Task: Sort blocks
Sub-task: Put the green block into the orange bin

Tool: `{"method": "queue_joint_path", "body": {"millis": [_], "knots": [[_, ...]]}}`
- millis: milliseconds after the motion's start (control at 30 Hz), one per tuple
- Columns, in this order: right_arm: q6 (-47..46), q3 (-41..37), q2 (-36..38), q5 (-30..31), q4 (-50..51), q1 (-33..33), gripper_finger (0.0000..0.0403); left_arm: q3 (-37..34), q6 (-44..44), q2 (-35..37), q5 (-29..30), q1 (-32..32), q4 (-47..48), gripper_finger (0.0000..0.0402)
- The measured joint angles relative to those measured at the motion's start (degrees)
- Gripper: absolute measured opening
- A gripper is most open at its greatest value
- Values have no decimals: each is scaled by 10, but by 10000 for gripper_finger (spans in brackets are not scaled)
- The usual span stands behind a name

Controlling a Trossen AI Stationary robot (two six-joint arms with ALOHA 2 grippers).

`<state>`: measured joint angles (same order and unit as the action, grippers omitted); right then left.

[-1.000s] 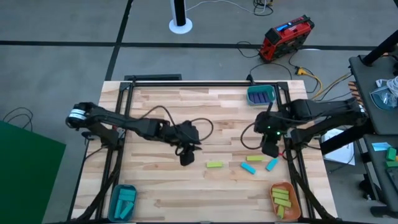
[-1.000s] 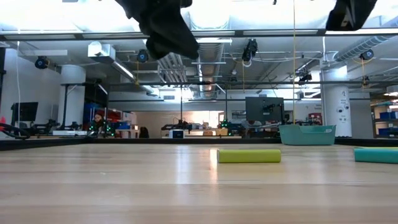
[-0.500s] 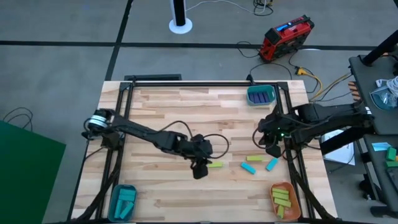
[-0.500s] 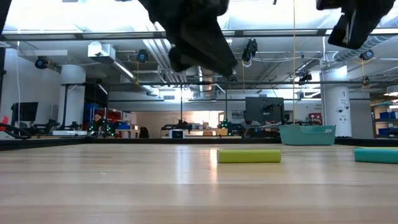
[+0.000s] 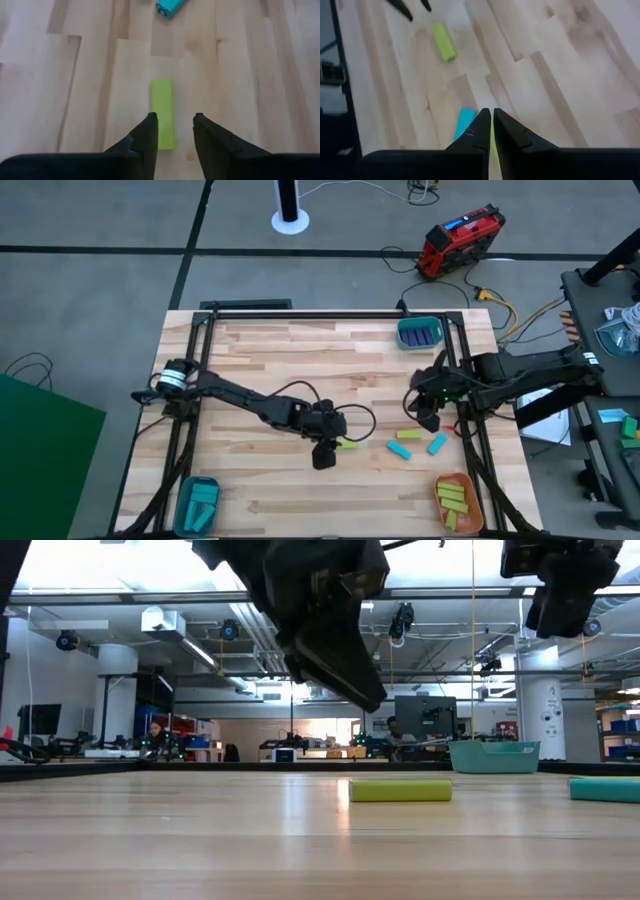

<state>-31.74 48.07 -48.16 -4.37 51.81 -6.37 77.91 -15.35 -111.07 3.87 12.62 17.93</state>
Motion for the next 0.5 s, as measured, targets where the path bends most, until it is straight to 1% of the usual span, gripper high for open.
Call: {"method": "queue_joint_path", "body": {"millis": [133,300,400,500], "knots": [[-25,0,1,29,-12,0,12,-12,33,0,-1,-4,-15,145],[-59,0,0,42,-18,0,12,-54,42,-17,1,-1,-73,186],[-74,0,1,45,-19,0,12,-71,40,-26,1,7,-131,194],[-81,0,1,46,-22,0,12,-82,22,-44,4,12,-159,196]]}}
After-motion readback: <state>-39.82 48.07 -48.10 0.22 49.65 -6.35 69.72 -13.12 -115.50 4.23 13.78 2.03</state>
